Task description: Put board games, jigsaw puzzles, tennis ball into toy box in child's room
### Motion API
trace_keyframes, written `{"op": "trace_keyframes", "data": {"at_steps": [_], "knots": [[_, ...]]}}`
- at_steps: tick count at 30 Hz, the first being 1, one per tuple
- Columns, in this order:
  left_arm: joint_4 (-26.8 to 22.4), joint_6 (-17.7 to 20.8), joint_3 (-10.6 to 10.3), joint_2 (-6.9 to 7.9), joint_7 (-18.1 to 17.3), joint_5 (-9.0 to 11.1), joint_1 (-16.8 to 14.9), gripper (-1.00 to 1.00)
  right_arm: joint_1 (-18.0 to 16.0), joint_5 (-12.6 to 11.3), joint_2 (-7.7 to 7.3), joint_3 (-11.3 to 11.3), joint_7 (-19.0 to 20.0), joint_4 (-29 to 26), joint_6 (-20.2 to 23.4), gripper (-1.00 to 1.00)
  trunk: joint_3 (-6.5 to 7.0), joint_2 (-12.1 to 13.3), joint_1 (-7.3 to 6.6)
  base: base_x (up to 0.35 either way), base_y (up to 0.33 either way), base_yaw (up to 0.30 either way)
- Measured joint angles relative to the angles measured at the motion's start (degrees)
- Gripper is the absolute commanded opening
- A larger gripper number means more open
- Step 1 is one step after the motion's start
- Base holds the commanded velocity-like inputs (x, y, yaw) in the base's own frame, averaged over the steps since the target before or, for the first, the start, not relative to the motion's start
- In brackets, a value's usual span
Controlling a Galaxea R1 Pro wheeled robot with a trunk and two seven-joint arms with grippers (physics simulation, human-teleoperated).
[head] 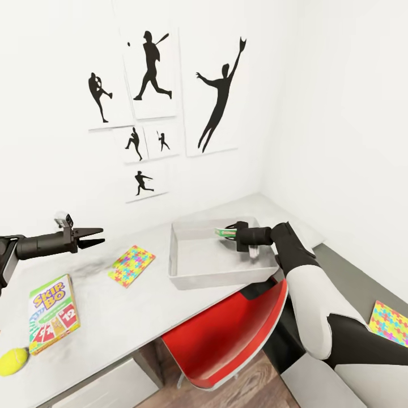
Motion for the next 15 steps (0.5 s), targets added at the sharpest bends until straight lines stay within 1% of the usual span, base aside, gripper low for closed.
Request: {"op": "trace_keyframes", "data": {"at_steps": [5,15], "knots": [[0.0,0.0,0.0,0.00,0.0,0.0,0.0,1.00,0.0,0.0,0.00,0.0,0.0,0.0,0.0,-1.00,0.00,0.0,0.01,0.048,0.010,0.000],[0.0,0.0,0.1,0.00,0.0,0.0,0.0,1.00,0.0,0.0,0.00,0.0,0.0,0.0,0.0,-1.00,0.00,0.0,0.01,0.007,0.001,0.000]]}}
